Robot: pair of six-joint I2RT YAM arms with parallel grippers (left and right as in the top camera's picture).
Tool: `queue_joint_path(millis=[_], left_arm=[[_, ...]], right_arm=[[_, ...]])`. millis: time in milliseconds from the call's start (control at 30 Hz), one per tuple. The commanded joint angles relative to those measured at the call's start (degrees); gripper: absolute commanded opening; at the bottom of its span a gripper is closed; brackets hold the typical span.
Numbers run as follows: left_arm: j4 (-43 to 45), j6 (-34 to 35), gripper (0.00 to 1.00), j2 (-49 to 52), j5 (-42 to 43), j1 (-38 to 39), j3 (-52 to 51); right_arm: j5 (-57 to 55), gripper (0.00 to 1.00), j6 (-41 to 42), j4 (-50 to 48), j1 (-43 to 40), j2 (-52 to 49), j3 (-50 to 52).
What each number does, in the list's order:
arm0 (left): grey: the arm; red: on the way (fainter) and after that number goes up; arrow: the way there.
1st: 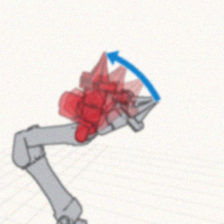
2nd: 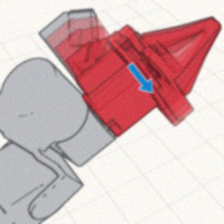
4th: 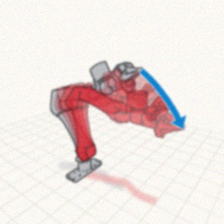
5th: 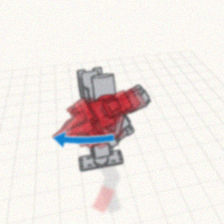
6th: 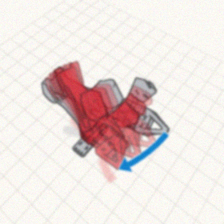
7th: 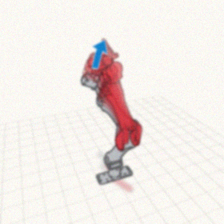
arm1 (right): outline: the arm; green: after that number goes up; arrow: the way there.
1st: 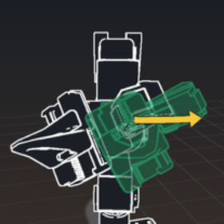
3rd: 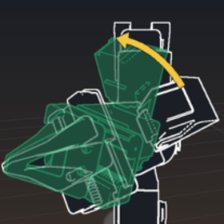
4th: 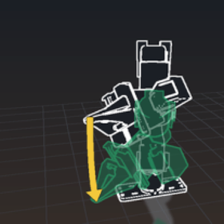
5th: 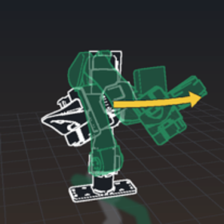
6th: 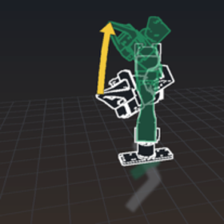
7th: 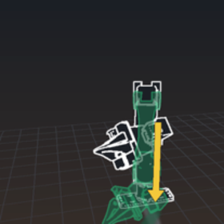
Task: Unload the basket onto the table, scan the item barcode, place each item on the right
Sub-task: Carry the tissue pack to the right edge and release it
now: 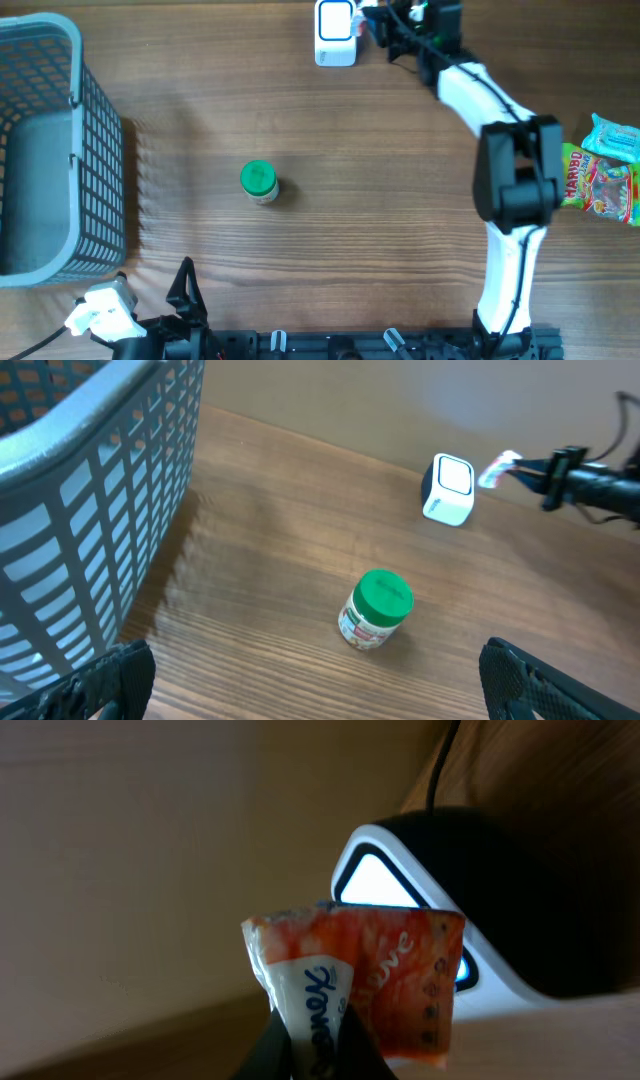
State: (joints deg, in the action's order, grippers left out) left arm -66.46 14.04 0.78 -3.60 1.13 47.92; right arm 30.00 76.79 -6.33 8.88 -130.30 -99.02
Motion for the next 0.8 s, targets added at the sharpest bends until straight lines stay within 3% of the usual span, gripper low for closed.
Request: queue_joint_path(millis=[0,167,333,467,667,700,767], left_arm=[[0.17,-0.13,1.00,-0.50,-0.57,0.37,-0.24],[0.17,-0.13,1.00,-0.50,-0.57,0.37,-0.24],[0.17,-0.13,1.00,-0.50,-0.57,0.37,-0.24],[0.17,-0.13,1.00,-0.50,-0.57,0.37,-0.24],[0.17,-0.13,1.00,-0.50,-0.57,0.37,-0.24],[0.17,-0.13,1.00,-0.50,-0.57,0.37,-0.24],[0.17,-0.13,1.00,-0.50,-0.57,0.37,-0.26]], right_arm=[[-5.75,0.04,-18.32,12.68,-4.15,8.50,-0.57],[-13.62,0.04,-27.08,31.23,-10.97,10.86,-0.57],[-38.69,0.04,-28.85,49.55,-17.35,10.84,0.48],[-50.18,0.04,-35.47,53.37,-21.42,10.82,1.99],[-58.38,0.04,-36.57,56.30,-26.03,10.82,2.25],[-58.88,0.08,-36.57,56.59,-26.51,10.82,2.25],[-59.36,0.35,-38.14,56.70,-27.71,10.82,2.25]])
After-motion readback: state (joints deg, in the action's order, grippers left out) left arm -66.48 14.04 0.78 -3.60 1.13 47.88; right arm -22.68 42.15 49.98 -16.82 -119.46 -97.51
